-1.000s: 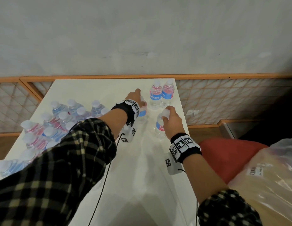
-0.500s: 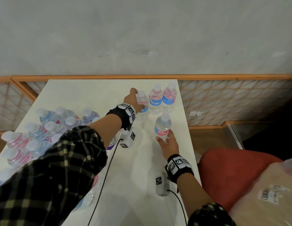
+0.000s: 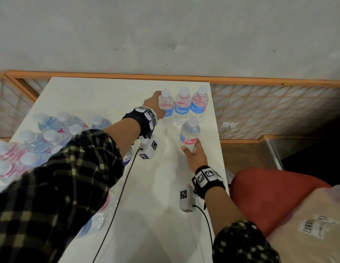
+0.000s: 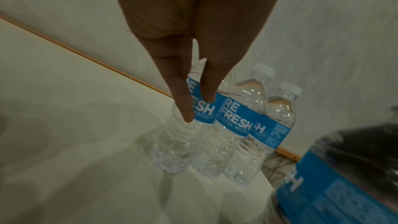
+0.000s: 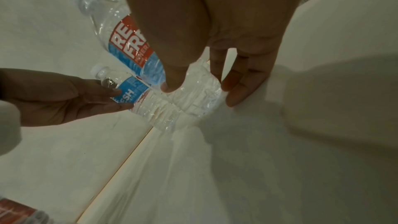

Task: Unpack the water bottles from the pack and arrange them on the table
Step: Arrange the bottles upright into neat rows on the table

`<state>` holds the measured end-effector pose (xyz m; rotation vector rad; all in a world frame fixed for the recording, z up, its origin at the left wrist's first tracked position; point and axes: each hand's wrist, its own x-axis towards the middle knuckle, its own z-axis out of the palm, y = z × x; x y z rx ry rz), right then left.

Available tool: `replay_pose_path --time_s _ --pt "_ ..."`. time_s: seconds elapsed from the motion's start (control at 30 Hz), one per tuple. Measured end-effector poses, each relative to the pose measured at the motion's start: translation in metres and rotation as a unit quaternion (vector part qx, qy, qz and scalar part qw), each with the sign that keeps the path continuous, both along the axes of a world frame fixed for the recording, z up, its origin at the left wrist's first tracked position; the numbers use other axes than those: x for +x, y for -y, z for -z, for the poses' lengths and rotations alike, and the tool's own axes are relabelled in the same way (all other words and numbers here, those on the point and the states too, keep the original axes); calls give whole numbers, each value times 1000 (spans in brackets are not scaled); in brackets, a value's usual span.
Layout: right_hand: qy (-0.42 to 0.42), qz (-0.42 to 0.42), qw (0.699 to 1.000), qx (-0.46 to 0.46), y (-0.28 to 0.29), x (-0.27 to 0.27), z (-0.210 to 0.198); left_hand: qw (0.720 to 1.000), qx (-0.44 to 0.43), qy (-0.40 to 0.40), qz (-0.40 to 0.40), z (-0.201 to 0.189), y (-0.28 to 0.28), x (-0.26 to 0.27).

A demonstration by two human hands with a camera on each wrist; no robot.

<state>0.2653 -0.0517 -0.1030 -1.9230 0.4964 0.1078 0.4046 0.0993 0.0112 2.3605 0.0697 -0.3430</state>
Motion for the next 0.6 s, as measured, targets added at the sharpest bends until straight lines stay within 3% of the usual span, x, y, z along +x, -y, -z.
replay_pose_path --time_s 0.13,0.3,0.37,0.5,0.6 --pt "1 -4 1000 3 1 1 3 1000 -22 -13 -7 0 3 9" --pt "1 -4 1000 -5 2 1 6 1000 13 -3 17 0 2 10" --pt "0 -3 1000 -11 1 3 7 999 37 9 25 -3 0 2" --pt "-23 14 999 -44 -4 9 8 998 28 28 -48 -6 -3 -22" --pt "-33 12 998 -56 -15 17 7 998 11 66 -6 -15 -6 -39"
